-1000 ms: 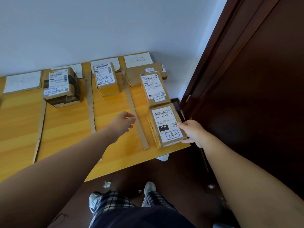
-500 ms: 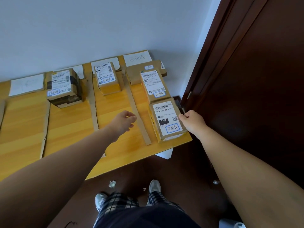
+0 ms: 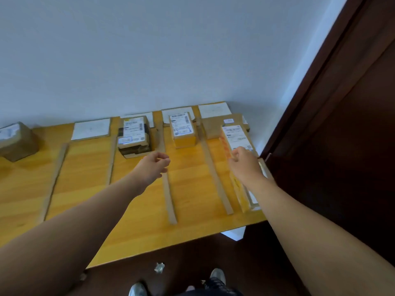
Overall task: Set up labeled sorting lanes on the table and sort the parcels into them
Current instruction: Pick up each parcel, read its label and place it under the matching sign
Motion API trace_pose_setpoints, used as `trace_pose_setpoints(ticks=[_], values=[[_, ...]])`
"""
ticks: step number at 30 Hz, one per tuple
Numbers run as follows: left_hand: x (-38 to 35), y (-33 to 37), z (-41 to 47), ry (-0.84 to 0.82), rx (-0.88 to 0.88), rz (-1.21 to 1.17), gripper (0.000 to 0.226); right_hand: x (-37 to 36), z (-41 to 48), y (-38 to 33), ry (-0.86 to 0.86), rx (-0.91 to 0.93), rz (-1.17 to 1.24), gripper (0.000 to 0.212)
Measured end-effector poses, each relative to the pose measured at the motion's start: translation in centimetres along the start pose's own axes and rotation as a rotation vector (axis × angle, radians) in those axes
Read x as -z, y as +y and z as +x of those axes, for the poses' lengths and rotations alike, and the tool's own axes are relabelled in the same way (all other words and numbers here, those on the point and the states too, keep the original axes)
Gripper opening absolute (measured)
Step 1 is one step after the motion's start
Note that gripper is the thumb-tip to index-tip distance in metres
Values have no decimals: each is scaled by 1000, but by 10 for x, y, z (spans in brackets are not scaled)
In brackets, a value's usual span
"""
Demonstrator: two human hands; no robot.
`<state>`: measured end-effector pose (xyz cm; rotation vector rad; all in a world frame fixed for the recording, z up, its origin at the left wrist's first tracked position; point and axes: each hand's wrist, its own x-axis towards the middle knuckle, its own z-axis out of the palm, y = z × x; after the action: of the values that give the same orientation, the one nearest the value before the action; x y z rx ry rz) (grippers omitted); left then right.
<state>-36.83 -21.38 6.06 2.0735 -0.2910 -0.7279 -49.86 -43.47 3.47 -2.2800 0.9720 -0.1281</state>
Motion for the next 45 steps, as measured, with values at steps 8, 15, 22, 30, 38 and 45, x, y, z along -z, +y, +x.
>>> trace_pose_setpoints(ticks=[8, 15, 22, 30, 38, 45], values=[[132, -68, -10, 87, 10, -23, 17, -93, -19, -124, -132, 116, 22, 33], [245, -124, -15, 163, 34, -57, 13, -173, -33, -228, -237, 203, 76, 34], [317, -167, -18, 270, 96, -41, 16, -228, -37, -310, -376, 319, 63, 35], [381, -194, -8, 412, 109, -17, 18, -267, -20, -368, -441, 391, 53, 33], [462, -238, 29, 386, 128, 20, 22, -332, -17, -427, -441, 340, 51, 33], [523, -282, 72, 309, 175, -14, 25, -415, -10, -489, -435, 261, 39, 44]])
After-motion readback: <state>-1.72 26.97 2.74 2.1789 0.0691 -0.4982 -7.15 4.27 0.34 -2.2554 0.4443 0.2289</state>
